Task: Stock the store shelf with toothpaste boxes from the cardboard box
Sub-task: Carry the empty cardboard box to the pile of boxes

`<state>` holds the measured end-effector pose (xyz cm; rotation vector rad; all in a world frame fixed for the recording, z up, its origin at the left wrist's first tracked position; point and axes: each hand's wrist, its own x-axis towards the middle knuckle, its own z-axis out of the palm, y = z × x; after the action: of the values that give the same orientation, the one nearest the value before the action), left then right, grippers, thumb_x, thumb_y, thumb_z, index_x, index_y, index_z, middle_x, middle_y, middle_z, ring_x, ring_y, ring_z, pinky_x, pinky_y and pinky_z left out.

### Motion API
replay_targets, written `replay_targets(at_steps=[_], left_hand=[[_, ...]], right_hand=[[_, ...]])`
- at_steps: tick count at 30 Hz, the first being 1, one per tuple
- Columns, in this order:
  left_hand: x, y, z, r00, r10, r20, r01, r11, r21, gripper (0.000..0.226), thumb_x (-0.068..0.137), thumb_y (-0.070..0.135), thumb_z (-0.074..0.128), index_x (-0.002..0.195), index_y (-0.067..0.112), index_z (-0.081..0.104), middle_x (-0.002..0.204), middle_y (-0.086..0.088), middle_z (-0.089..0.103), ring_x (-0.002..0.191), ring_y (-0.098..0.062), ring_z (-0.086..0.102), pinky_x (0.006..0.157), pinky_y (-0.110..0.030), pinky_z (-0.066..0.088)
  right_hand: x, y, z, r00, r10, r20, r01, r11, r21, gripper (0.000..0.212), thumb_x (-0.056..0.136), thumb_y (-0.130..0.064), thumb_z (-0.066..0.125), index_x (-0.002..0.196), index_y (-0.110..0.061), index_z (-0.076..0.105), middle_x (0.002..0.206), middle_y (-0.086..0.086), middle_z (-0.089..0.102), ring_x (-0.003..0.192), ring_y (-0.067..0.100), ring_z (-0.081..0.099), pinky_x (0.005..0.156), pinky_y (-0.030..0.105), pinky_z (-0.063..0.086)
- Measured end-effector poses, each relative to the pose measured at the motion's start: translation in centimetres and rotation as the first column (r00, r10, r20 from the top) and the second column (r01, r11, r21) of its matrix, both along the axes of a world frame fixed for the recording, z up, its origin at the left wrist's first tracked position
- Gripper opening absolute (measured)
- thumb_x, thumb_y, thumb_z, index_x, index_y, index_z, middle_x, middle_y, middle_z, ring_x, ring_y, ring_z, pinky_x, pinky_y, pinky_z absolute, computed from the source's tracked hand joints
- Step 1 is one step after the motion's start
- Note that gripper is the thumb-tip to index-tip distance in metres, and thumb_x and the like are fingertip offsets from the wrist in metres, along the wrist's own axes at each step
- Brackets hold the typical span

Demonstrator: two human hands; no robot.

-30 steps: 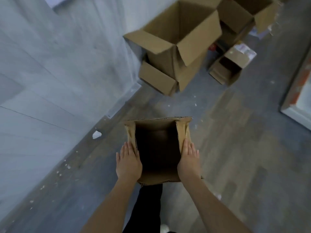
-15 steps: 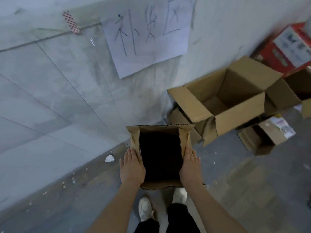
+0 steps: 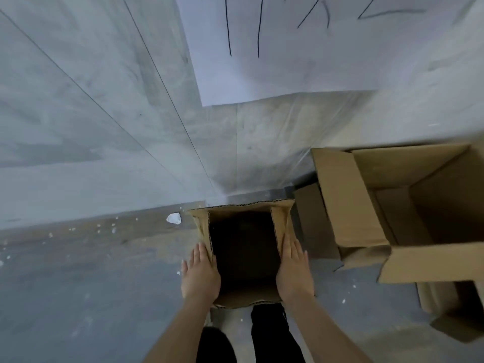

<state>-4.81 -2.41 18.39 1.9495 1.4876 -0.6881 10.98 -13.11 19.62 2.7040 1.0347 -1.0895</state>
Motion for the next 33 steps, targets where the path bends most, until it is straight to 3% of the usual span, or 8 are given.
replay_targets(at_steps=[10,22,30,33], left_hand=[[4.0,0.6,-8.9,0.997,-0.009,-0.075,0.014,0.998,0.058,0.056,0.102,0.036,0.009,0.15,0.01,-0.003,0.159,-0.003,0.002,0.147,-0.019,0.001,0.12,-0.038,0.001],[4.7,3.5,-22.9,0.999,0.036,-0.037,-0.032,0.994,0.1,0.057,0.102,0.036,0.01,0.151,0.01,-0.002,0.159,-0.004,0.002,0.147,-0.018,0.001,0.119,-0.037,-0.001],[5.9,3.7,-26.3,0.999,0.036,0.039,-0.039,0.995,0.097,0.06,0.101,0.041,0.011,0.151,0.01,-0.002,0.159,-0.004,0.002,0.147,-0.017,0.001,0.118,-0.035,-0.004],[6.5,3.2,-26.0,1.0,0.022,-0.017,-0.02,0.99,0.143,0.071,0.098,0.052,0.014,0.15,0.008,-0.006,0.159,-0.006,0.0,0.147,-0.019,-0.001,0.118,-0.036,-0.005]], right_hand=[[4.0,1.3,-9.1,0.998,0.057,0.021,-0.056,0.998,-0.014,0.082,0.093,-0.004,0.042,0.149,-0.01,-0.017,0.159,0.005,-0.01,0.146,0.018,-0.011,0.12,0.035,-0.007],[5.0,4.8,-22.8,0.994,0.076,0.078,-0.082,0.994,0.072,0.08,0.091,-0.004,0.045,0.15,-0.01,-0.009,0.159,0.007,0.0,0.147,0.019,-0.003,0.121,0.035,-0.002],[5.5,4.9,-27.2,0.991,0.078,0.105,-0.085,0.995,0.056,0.075,0.091,-0.003,0.042,0.151,-0.007,-0.003,0.159,0.009,0.006,0.147,0.02,0.001,0.121,0.036,-0.002],[5.4,5.1,-27.0,0.99,0.094,0.104,-0.098,0.994,0.038,0.067,0.098,-0.014,0.037,0.15,-0.006,-0.002,0.159,0.011,0.007,0.147,0.021,0.002,0.121,0.036,0.0]])
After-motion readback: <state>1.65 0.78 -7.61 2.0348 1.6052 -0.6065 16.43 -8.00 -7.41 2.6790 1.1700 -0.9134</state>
